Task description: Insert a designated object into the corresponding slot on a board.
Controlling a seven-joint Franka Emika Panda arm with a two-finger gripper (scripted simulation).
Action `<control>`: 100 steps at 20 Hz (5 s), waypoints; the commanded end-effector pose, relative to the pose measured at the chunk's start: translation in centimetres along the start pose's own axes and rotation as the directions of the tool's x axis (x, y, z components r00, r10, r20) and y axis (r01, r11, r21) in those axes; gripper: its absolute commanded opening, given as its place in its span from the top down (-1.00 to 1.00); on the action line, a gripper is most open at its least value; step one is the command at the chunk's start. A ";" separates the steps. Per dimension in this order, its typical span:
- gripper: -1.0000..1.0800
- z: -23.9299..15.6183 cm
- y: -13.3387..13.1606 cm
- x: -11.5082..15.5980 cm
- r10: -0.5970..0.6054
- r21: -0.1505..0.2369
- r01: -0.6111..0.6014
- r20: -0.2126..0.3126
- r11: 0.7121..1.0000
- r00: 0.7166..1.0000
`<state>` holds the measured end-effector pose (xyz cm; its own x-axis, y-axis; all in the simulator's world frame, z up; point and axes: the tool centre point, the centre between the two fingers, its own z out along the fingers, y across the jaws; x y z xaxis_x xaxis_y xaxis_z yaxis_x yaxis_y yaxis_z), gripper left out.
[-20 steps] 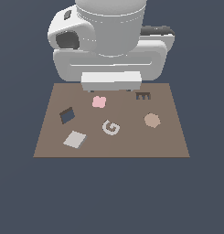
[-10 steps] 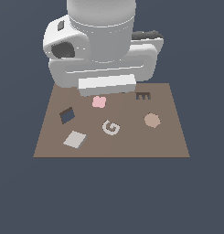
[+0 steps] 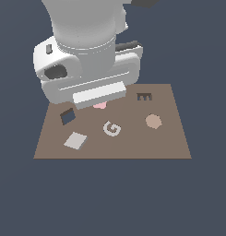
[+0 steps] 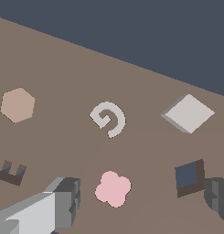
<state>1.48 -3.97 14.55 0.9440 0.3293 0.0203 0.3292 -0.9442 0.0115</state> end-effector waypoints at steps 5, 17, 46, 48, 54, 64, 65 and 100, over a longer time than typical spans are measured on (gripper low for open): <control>-0.92 2.1 2.5 0.2 -0.199 0.005 0.199 0.002 0.980 0.980; -0.92 6.3 7.1 2.1 -0.564 0.015 0.564 0.003 0.826 0.826; -0.92 9.8 9.8 5.2 -0.802 0.023 0.802 0.003 0.597 0.597; -0.92 10.2 9.7 5.2 -0.802 0.023 0.802 0.003 0.597 0.597; -0.92 11.8 9.7 5.1 -0.802 0.023 0.801 0.003 0.598 0.598; 1.00 11.8 9.7 5.1 -0.802 0.023 0.801 0.003 0.598 0.598; 1.00 11.7 9.7 5.1 -0.802 0.023 0.801 0.003 0.598 0.598; 1.00 11.2 13.0 2.5 -0.212 0.016 0.212 0.017 0.977 0.977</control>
<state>8.62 -15.17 3.52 0.8161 0.5779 -0.0003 0.5779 -0.8161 -0.0006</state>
